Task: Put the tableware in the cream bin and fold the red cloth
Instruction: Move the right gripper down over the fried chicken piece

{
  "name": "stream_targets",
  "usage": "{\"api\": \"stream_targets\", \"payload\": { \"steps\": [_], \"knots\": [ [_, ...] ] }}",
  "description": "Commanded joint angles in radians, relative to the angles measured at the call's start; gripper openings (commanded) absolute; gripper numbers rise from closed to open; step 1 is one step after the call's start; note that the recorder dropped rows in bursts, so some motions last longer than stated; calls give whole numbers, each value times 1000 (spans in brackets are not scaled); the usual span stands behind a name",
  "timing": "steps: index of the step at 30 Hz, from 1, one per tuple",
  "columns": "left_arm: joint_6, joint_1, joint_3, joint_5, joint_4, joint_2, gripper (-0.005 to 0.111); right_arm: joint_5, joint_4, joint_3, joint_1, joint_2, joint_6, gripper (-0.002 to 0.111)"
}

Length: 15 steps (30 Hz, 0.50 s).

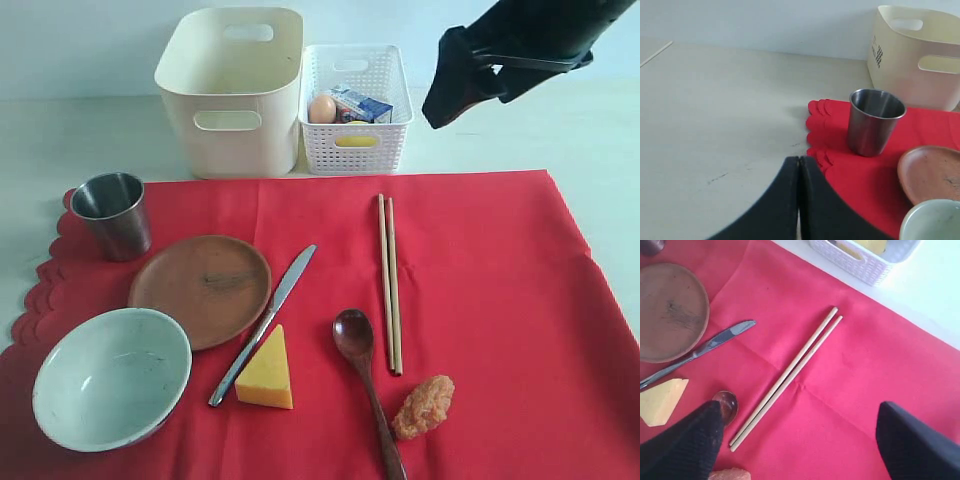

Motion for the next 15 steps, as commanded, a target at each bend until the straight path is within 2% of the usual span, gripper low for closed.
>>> {"api": "stream_targets", "payload": {
  "steps": [1,6,10,15],
  "knots": [
    [-3,0,3,-7,3,-6,0,-51,-5,66,-2,-68,-14,78],
    [-3,0,3,-7,3,-6,0,-119,17,137,-2,-110,-76,78],
    [-3,0,3,-7,3,-6,0,-122,89,167,-2,-100,-174,78],
    [-3,0,3,-7,3,-6,0,-118,93,176,-2,-60,-264,78]
  ]
}}
